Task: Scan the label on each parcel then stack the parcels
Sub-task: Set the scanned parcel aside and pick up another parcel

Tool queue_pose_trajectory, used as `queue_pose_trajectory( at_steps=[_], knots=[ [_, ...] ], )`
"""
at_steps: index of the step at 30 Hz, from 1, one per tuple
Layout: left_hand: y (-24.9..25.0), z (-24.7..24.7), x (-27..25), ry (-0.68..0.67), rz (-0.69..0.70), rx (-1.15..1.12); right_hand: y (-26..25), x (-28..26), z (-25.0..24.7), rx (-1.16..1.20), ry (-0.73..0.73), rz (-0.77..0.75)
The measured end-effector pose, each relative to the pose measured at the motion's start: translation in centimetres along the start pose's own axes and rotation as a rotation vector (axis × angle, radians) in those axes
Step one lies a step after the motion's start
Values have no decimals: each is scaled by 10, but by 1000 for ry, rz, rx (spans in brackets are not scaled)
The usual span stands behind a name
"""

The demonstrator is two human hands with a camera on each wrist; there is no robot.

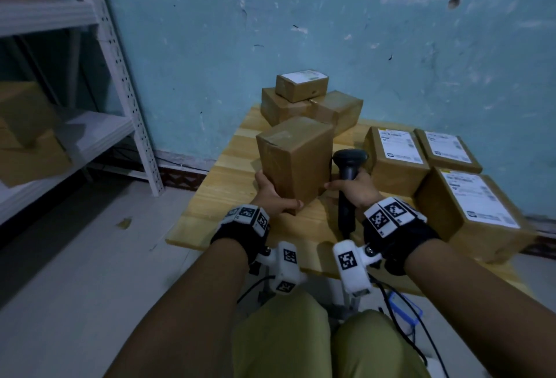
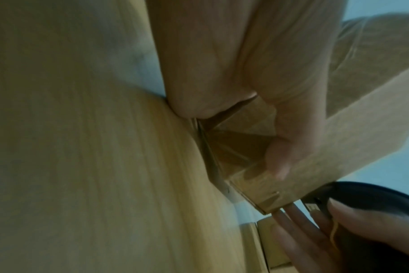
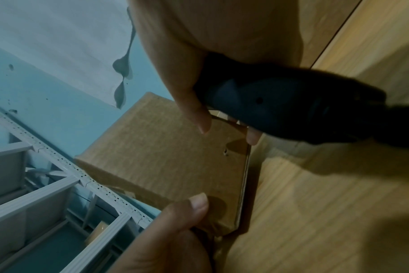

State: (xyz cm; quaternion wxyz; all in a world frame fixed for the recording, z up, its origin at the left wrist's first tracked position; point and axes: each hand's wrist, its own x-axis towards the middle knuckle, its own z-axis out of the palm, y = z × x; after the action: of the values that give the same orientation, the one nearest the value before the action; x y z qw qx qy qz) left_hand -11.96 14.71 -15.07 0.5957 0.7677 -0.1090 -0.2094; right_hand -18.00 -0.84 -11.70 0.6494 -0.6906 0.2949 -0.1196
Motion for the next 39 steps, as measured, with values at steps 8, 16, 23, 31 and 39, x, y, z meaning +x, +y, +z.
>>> queue_pose_trajectory(
  at_steps=[8,16,23,31,39],
  knots=[
    [0,-2,0,-41,-23,-74,3,-2,-3,30,-26,-17],
    [3,5,5,-36,-46,-599,5,-10,-9,167,-131,-30],
    [5,2,10,-136,-6,-743,2,-15,-7,264,-299,-13],
    [8,2,15,-42,-20,-698,-8,-20,-4,215,-234,-125],
    [-7,-3,19,-88,165,-469,-13,-20,11,2,-41,-366]
  ],
)
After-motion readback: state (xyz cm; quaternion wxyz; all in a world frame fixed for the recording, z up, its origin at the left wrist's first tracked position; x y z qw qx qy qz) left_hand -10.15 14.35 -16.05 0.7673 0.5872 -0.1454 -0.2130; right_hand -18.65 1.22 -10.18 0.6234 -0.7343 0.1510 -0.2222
